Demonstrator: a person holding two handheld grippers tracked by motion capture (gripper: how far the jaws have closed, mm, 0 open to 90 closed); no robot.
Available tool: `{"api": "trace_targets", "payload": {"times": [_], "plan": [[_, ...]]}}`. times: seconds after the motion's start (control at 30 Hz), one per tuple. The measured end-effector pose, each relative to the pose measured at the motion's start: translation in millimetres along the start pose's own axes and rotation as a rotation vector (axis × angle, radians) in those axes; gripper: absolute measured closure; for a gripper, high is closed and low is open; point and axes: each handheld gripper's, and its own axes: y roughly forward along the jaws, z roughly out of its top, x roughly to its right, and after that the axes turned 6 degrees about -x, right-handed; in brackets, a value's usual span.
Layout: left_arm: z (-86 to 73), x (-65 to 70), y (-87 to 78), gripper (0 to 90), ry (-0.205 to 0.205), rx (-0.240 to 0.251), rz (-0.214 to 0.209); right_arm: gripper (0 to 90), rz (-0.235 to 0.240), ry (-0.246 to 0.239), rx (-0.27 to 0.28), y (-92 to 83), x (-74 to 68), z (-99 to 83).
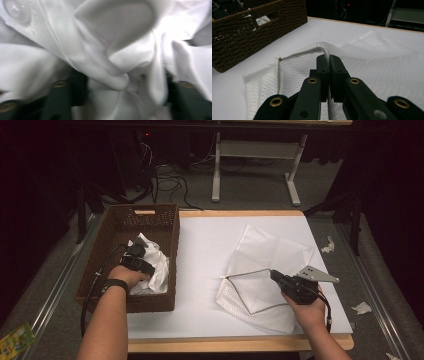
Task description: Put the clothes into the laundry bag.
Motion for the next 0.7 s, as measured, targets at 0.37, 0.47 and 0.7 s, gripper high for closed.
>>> {"api": "trace_targets", "payload": {"times": [0.37,0.47,0.7], "plan": [[-1.0,1.8,-14.1,72.3,0.012,0.063,-0.014,87.9,0.003,0.002,0.002,0.1,2.1,0.2],[-2.4,1.9,-23.2,72.6,0.037,0.104,-0.043,87.8,0.003,0.003,0.003,0.8,2.8,0.1],[-10.5,3.2,-43.1,72.7,0.064,0.255,-0.008,87.9,0.006,0.003,0.002,0.8,1.8,0.0]]}}
